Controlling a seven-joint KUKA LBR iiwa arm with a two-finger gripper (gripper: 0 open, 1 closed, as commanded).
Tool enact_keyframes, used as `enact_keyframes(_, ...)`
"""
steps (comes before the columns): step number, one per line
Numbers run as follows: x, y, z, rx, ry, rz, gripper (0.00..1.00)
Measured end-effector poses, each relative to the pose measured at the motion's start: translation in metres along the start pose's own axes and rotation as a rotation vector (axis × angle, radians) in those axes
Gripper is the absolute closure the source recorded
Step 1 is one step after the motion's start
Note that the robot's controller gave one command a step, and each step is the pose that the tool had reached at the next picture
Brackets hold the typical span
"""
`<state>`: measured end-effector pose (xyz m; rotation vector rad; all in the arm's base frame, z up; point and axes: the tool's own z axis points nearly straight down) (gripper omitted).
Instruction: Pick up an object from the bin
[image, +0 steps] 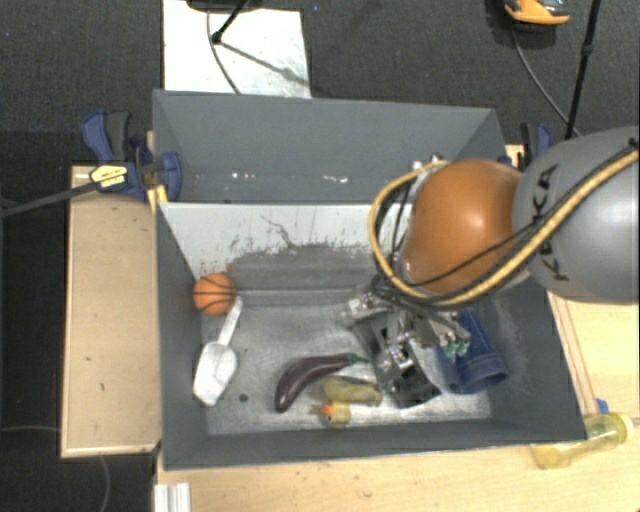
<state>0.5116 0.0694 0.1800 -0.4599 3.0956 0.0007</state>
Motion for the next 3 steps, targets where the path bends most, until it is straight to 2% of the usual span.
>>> enact_keyframes(1,-0.001,0.0,0.096,0.005,0.017,-0.122,1.0)
enact_keyframes(2,-0.001,0.0,0.096,0.005,0.017,-0.121,1.0)
enact_keyframes(3,-0.019,0.014,-0.06,-0.001,0.003,-0.134,1.0)
